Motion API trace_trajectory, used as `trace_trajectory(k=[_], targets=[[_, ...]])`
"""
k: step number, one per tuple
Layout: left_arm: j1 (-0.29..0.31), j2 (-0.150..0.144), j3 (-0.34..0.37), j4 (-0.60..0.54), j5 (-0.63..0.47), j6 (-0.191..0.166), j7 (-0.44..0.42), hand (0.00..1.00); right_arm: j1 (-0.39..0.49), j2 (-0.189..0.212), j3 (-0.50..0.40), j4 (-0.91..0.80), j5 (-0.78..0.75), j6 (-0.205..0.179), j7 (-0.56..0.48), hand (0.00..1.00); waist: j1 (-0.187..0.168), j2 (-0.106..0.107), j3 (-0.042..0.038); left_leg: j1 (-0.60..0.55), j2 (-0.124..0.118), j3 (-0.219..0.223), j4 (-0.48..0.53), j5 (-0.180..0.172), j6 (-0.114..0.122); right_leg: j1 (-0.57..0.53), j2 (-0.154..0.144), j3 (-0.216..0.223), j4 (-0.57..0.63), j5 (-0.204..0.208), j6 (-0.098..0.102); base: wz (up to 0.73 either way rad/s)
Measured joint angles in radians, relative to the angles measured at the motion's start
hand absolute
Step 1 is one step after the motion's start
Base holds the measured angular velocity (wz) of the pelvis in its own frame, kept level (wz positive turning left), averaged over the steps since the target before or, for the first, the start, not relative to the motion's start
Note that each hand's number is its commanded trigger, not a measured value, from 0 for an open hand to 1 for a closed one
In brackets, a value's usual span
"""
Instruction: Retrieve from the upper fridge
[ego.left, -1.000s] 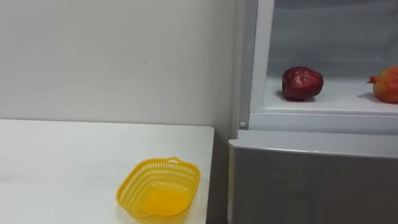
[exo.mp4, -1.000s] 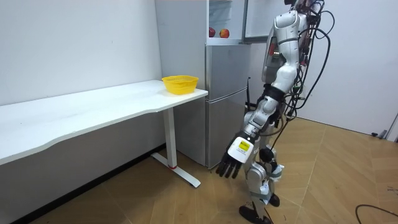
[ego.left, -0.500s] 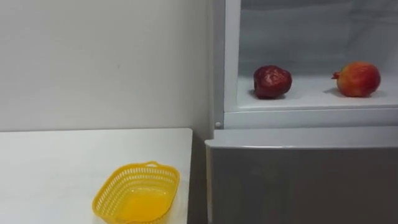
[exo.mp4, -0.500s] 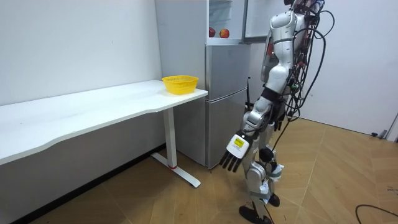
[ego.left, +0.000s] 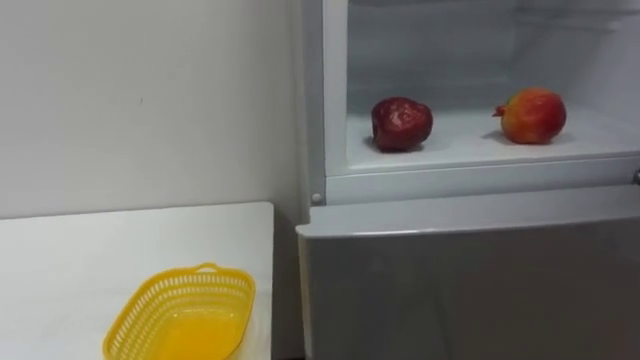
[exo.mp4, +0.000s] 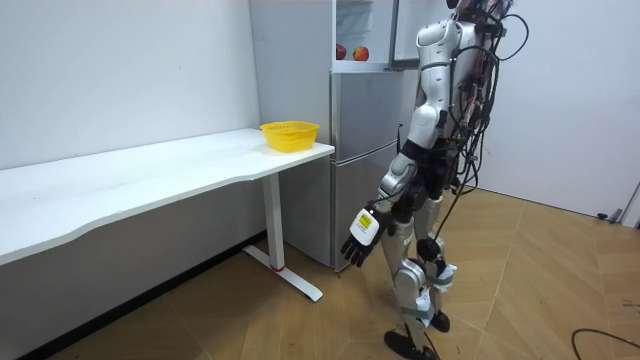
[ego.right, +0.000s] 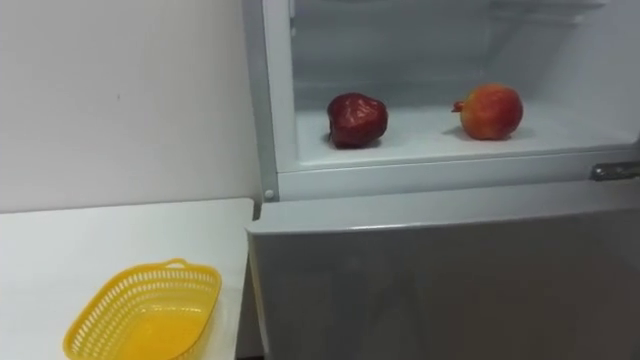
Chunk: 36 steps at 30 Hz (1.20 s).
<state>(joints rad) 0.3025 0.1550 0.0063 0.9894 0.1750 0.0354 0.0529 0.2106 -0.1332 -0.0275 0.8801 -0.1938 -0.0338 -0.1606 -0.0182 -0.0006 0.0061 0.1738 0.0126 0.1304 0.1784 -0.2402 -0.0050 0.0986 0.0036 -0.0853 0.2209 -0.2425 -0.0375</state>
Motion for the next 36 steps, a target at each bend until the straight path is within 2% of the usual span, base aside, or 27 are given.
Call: trace_trajectory(k=[1,2,4,6,8,10,12,14,20,25,29,32,36], targets=[[0.0,0.0,0.003,-0.002,0.014,-0.003,-0.005,0.0,0.023,0.006,-0.001,-0.093,-0.002,-0.004,-0.006,0.0,-0.004,0.001,-0.0006,-0.005,0.0,0.005,0.001,0.0,0.0,-0.006,0.0,0.003,0.0,0.0,0.0,-0.12],[0.001,-0.001,0.006,-0.008,0.021,-0.008,-0.008,0.0,0.051,0.011,-0.001,-0.184,-0.007,-0.024,-0.014,0.0,-0.006,0.002,-0.001,-0.008,0.0,0.009,0.0,0.0,0.0,-0.012,0.0,0.005,0.0,0.0,0.0,-0.1],[-0.001,-0.004,0.01,-0.01,0.026,-0.017,-0.011,0.0,0.087,0.013,0.004,-0.292,-0.008,-0.046,-0.023,0.0,-0.006,0.005,-0.0005,-0.008,0.0,0.011,0.001,0.0,0.0,-0.013,0.001,0.01,-0.001,0.001,0.0,-0.1],[0.002,-0.008,0.01,-0.008,0.026,-0.027,-0.006,0.0,0.124,0.017,0.003,-0.416,-0.014,-0.056,-0.034,0.0,-0.01,0.004,-0.0036,-0.011,-0.001,0.011,0.001,0.0,0.0,-0.018,0.001,0.014,0.0,0.002,0.001,-0.11],[0.007,-0.01,0.009,0.003,0.024,-0.053,-0.005,0.0,0.173,0.023,0.003,-0.608,-0.013,-0.067,-0.061,0.0,-0.024,0.016,-0.0058,-0.013,-0.002,0.011,0.001,0.0,0.0,-0.018,0.005,0.016,0.001,0.005,0.002,-0.08],[0.011,-0.01,0.008,0.016,0.024,-0.069,-0.004,0.0,0.176,0.028,0.006,-0.698,-0.012,-0.101,-0.081,0.0,-0.034,0.015,-0.0055,-0.01,-0.001,0.011,-0.001,0.0,0.0,-0.013,0.007,0.024,0.002,0.007,0.001,-0.11],[0.015,-0.01,0.008,0.017,0.026,-0.078,-0.004,0.0,0.175,0.028,0.005,-0.79,-0.016,-0.116,-0.1,0.0,-0.032,0.018,-0.0076,-0.005,0.0,0.012,-0.011,0.0,0.0,-0.013,0.011,0.031,0.0,0.007,0.001,-0.15],[0.016,-0.008,0.008,0.017,0.034,-0.09,-0.002,0.0,0.17,0.028,0.005,-0.868,-0.023,-0.156,-0.13,0.0,-0.035,0.018,-0.0089,-0.004,0.003,0.018,-0.014,0.0,0.0,-0.015,0.014,0.033,-0.002,0.01,0.001,-0.02],[0.013,0.0,0.006,0.061,0.033,-0.13,-0.003,0.0,0.14,0.027,0.011,-1.038,-0.096,-0.186,-0.193,0.0,-0.017,0.024,-0.0106,-0.016,0.011,0.034,-0.015,0.0,0.0,-0.046,0.025,0.058,0.001,0.021,-0.005,-0.15],[-0.01,0.008,-0.01,0.074,0.032,-0.129,-0.005,0.0,0.124,0.02,0.058,-1.084,-0.162,-0.196,-0.244,0.0,-0.002,0.021,-0.01,-0.021,0.015,0.033,-0.015,0.0,0.0,-0.049,0.031,0.058,0.002,0.026,-0.009,-0.01],[-0.024,0.022,-0.055,0.096,0.033,-0.128,-0.009,0.0,0.097,-0.007,0.098,-1.132,-0.174,-0.198,-0.285,0.0,0.008,0.022,-0.0091,-0.017,0.016,0.034,-0.015,0.0,0.0,-0.05,0.033,0.057,0.003,0.029,-0.008,0.02],[-0.033,0.025,-0.066,0.098,0.033,-0.128,-0.023,0.0,0.073,-0.029,0.107,-1.146,-0.201,-0.219,-0.321,0.0,0.026,0.019,-0.008,-0.016,0.016,0.035,-0.015,0.0,0.0,-0.048,0.033,0.057,-0.001,0.033,-0.006,0.0],[-0.036,0.032,-0.074,0.102,0.033,-0.128,-0.041,0.0,0.047,-0.043,0.133,-1.148,-0.218,-0.23,-0.331,0.0,0.029,0.016,-0.0084,-0.021,0.016,0.035,-0.015,0.0,0.0,-0.051,0.033,0.055,-0.004,0.034,-0.004,0.05]])
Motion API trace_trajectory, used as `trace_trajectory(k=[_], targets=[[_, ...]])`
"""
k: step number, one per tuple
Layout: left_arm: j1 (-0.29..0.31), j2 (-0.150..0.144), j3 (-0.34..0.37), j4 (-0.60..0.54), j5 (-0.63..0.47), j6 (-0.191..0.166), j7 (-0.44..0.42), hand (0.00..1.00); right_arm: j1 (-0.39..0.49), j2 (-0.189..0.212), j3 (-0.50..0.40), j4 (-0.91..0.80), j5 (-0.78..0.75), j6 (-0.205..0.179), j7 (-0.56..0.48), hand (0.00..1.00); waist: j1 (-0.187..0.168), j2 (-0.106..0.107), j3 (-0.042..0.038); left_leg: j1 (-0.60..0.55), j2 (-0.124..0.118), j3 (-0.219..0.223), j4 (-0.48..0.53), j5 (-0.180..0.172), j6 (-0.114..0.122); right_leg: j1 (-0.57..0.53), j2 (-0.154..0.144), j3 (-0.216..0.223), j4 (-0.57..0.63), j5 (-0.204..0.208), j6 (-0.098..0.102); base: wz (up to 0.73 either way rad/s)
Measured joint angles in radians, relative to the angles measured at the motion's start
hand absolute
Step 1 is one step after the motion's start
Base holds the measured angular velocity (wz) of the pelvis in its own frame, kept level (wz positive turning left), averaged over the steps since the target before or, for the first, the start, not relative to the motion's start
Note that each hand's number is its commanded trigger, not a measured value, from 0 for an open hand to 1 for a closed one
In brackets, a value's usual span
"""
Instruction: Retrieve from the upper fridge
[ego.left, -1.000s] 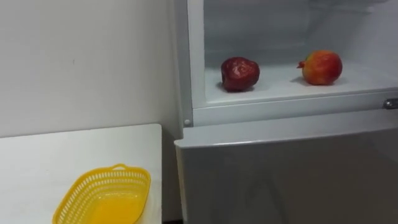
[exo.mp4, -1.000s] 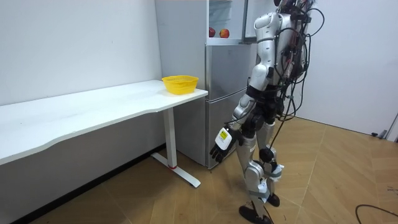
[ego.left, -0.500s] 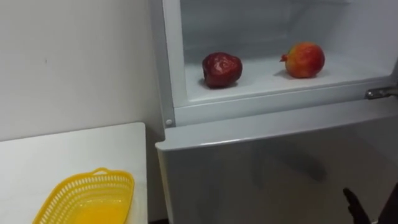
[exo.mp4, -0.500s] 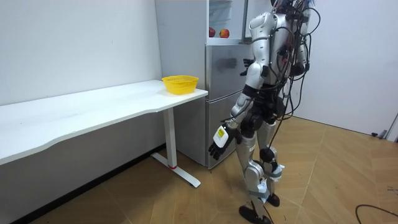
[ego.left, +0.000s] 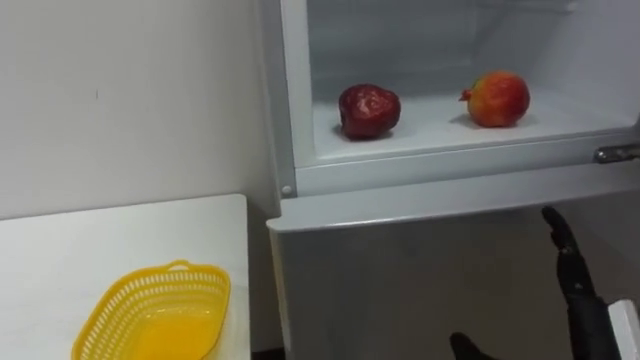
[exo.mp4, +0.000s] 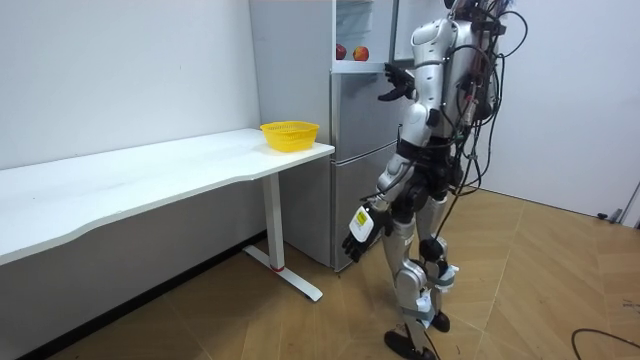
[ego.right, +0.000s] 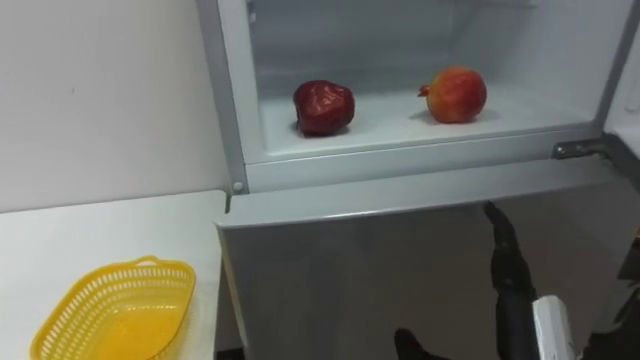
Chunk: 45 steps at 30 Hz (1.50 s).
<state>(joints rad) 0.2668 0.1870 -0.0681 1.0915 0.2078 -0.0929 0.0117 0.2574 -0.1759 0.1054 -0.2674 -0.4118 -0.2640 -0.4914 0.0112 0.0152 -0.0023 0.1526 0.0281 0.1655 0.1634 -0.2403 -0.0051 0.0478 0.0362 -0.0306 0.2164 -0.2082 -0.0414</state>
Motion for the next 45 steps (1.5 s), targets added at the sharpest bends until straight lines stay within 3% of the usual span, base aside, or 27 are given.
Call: trace_trajectory(k=[9,14,21,24,29,36,40,45], targets=[[-0.018,0.01,-0.041,0.045,0.0,0.0,-0.006,0.0,-0.047,-0.016,0.052,-0.012,-0.022,-0.037,-0.049,0.0,0.032,-0.02,0.0014,-0.005,0.001,-0.004,0.0,0.0,0.0,0.002,0.0,-0.006,0.006,0.004,0.001,0.01],[-0.024,0.017,-0.051,0.05,0.022,0.001,-0.016,0.0,-0.138,-0.017,0.068,-0.013,-0.006,-0.049,-0.084,0.0,0.056,-0.033,0.0009,-0.003,0.001,-0.008,0.0,0.0,0.0,0.006,-0.001,-0.013,0.003,0.005,0.0,0.03],[-0.024,0.019,-0.05,0.045,0.035,0.022,-0.041,0.0,-0.221,-0.037,0.065,-0.015,0.018,-0.055,-0.125,0.0,0.053,-0.036,-0.0008,-0.005,0.0,-0.038,0.0,0.0,0.0,0.02,-0.007,-0.054,-0.013,0.006,-0.001,0.15],[-0.02,0.018,-0.05,0.045,0.054,0.023,-0.046,0.0,-0.25,-0.043,0.041,-0.014,0.049,-0.058,-0.133,0.0,0.052,-0.035,-0.0005,-0.004,0.0,-0.048,0.003,0.0,0.0,0.025,-0.009,-0.063,-0.014,0.006,-0.001,0.11],[-0.013,0.017,-0.043,0.043,0.071,0.044,-0.046,0.0,-0.3,-0.045,-0.084,-0.005,0.126,-0.059,-0.155,0.0,0.049,-0.041,0.0015,-0.001,-0.005,-0.086,0.003,0.0,0.0,0.05,-0.016,-0.103,-0.03,0.006,-0.001,0.21],[-0.006,0.015,-0.041,0.005,0.111,0.063,-0.065,0.0,-0.343,-0.055,-0.09,0.04,0.127,-0.061,-0.166,0.0,0.052,-0.048,0.0035,-0.016,-0.005,-0.098,0.006,0.0,0.0,0.041,-0.017,-0.117,-0.031,0.006,-0.001,0.07],[-0.016,0.012,-0.037,0.006,0.119,0.074,-0.071,0.0,-0.414,-0.065,-0.101,0.06,0.184,-0.059,-0.143,0.0,0.051,-0.053,0.0062,-0.022,-0.005,-0.114,0.006,0.001,0.0,0.042,-0.017,-0.137,-0.031,0.006,-0.001,0.1],[-0.022,0.004,-0.031,0.007,0.142,0.09,-0.072,0.0,-0.454,-0.081,-0.103,0.089,0.218,-0.026,-0.114,0.0,0.055,-0.061,0.0101,-0.019,-0.005,-0.123,0.006,0.001,0.0,0.053,-0.017,-0.149,-0.031,0.006,-0.001,0.03]])
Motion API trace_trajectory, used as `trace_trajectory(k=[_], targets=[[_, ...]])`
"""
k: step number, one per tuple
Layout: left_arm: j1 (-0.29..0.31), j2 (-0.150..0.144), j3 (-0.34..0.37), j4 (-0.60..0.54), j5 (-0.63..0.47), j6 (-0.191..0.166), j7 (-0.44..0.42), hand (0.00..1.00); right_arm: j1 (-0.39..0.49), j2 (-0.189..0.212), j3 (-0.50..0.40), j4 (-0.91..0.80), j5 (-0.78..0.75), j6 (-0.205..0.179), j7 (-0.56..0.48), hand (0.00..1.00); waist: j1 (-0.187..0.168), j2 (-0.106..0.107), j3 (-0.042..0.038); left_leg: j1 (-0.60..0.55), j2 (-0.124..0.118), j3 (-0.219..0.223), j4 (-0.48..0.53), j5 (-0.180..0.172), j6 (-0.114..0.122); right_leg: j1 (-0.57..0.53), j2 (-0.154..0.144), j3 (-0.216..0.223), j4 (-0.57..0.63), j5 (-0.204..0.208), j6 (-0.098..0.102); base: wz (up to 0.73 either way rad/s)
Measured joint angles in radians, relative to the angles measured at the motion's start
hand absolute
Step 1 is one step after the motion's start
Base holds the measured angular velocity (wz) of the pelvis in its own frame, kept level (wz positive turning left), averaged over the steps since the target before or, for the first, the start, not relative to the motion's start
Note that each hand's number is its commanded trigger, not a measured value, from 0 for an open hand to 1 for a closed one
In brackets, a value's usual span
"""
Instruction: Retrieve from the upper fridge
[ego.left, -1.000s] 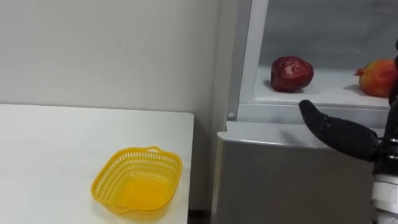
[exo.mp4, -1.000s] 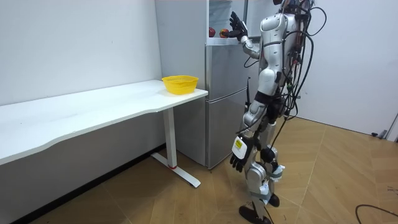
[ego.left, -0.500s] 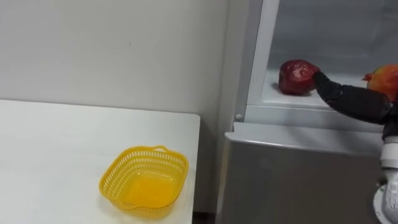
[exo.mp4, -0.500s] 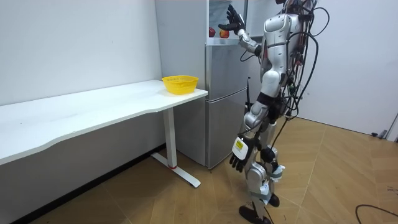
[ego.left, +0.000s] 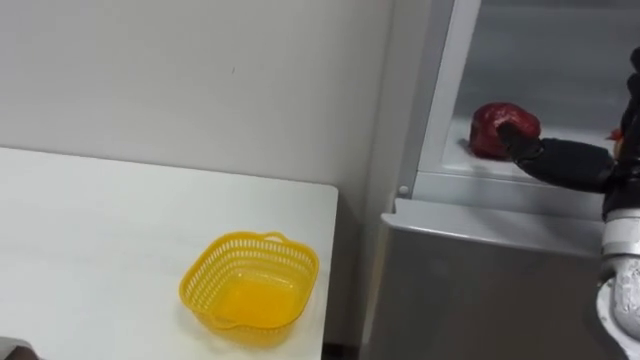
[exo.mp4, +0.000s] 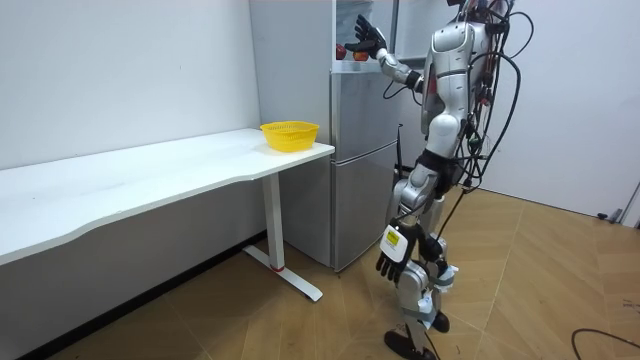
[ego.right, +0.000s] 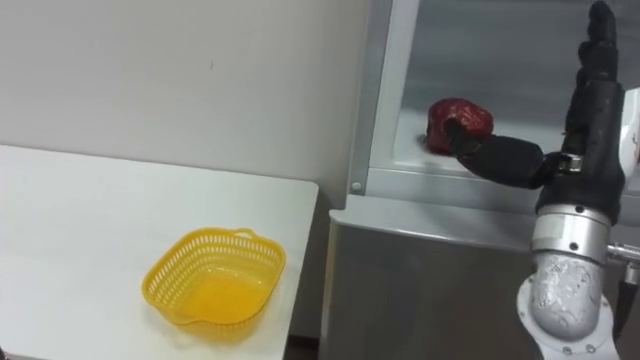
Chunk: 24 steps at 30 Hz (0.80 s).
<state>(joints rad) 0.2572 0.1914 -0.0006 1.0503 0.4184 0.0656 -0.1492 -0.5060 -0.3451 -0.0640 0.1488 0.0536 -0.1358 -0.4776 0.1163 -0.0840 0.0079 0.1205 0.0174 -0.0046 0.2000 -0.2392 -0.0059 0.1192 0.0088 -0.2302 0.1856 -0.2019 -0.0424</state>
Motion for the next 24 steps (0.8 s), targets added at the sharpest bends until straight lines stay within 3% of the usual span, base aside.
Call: trace_trajectory(k=[2,7,12,17,24], targets=[[0.0,-0.001,0.001,0.0,0.02,0.003,0.0,0.0,-0.008,0.0,0.0,0.008,0.004,0.007,0.011,0.0,0.002,-0.004,-0.0088,-0.005,0.0,0.0,0.003,0.0,0.0,-0.003,-0.001,-0.003,0.0,0.0,0.0,0.04],[-0.002,-0.001,0.002,-0.002,0.035,0.017,0.0,0.0,-0.047,-0.002,0.001,0.039,-0.008,0.018,0.045,0.0,0.001,-0.009,-0.0143,-0.005,-0.001,-0.001,0.004,0.0,0.0,-0.001,-0.002,-0.006,0.0,0.0,0.0,0.02],[0.001,-0.001,0.018,-0.021,0.035,0.018,-0.001,0.0,-0.07,-0.006,0.002,0.039,-0.014,0.029,0.078,0.0,0.001,-0.011,-0.0127,-0.004,-0.003,-0.004,0.004,0.001,0.001,0.0,-0.004,-0.009,0.0,0.0,0.0,0.0],[-0.003,0.0,0.018,-0.023,0.035,0.02,-0.001,0.0,-0.072,-0.006,0.002,0.039,-0.016,0.031,0.097,0.0,0.001,-0.017,-0.0046,-0.007,-0.004,-0.006,0.004,0.001,0.001,0.0,-0.005,-0.012,0.0,0.0,0.0,0.0],[-0.008,0.002,0.017,-0.032,0.035,0.022,-0.014,0.0,-0.085,-0.011,0.003,0.078,-0.016,0.042,0.12,0.0,0.001,-0.02,-0.0041,-0.016,-0.004,-0.009,0.004,0.001,0.001,-0.008,-0.006,-0.016,-0.001,0.0,0.0,0.0]])
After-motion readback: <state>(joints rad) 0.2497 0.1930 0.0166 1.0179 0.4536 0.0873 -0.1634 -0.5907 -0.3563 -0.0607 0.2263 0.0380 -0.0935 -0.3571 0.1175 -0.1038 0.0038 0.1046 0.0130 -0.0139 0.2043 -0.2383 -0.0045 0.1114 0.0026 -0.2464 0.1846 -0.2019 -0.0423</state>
